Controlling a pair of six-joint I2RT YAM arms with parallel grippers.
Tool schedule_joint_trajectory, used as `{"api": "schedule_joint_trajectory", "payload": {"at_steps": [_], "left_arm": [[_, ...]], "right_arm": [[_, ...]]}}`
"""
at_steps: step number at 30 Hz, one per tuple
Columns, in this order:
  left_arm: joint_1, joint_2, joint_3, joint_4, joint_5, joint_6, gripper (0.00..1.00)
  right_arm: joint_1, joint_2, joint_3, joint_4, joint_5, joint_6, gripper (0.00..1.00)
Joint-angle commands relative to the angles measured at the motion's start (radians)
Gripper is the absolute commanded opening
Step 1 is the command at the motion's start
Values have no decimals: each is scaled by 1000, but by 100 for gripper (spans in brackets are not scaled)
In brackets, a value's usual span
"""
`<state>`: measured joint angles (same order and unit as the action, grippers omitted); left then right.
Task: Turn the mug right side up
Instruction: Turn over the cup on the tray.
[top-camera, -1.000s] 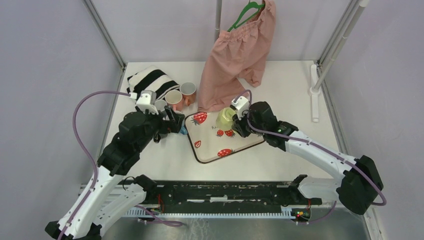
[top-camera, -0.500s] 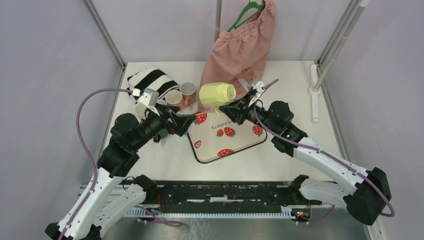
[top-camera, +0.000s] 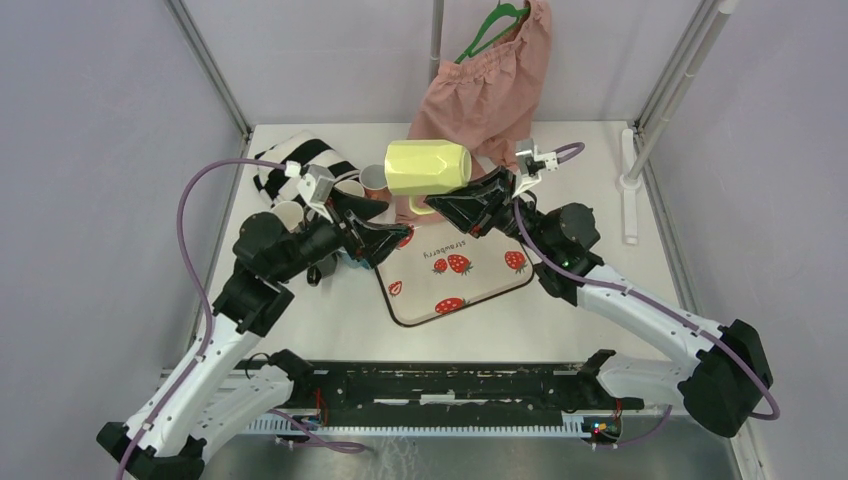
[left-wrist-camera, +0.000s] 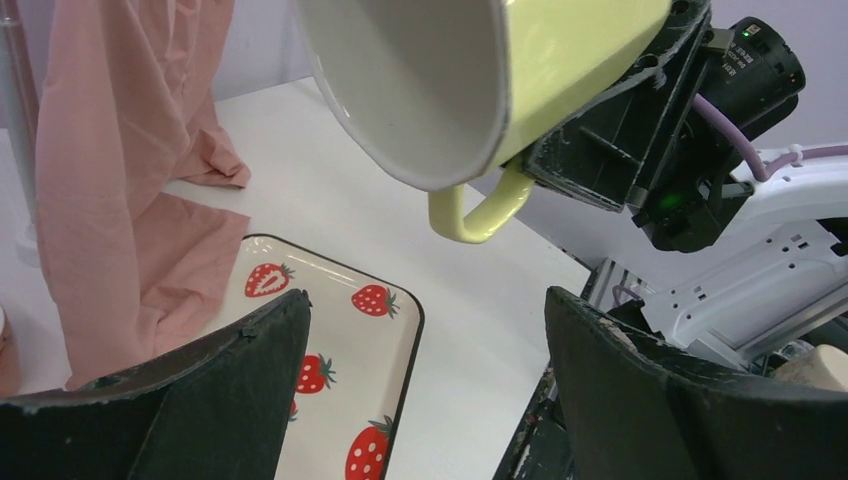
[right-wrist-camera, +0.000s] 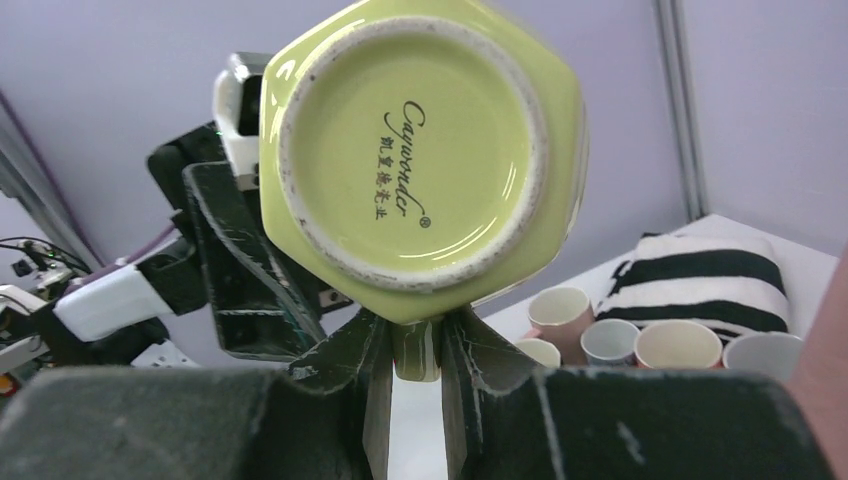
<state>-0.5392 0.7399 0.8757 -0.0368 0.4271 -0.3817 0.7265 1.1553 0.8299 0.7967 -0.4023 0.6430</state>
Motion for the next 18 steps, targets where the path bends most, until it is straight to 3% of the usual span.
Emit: {"api": "schedule_joint_trajectory", "payload": {"at_steps": [1, 12, 18], "left_arm": [[-7, 27, 3, 123, 61, -45, 92], [-31, 81, -22, 464, 251, -175, 92], [-62, 119, 7, 482, 290, -174, 88]], "right_arm": [[3, -9, 71, 267, -39, 88, 0], [4, 42, 69, 466, -95, 194, 0], [7, 55, 69, 521, -116, 219, 0]]}}
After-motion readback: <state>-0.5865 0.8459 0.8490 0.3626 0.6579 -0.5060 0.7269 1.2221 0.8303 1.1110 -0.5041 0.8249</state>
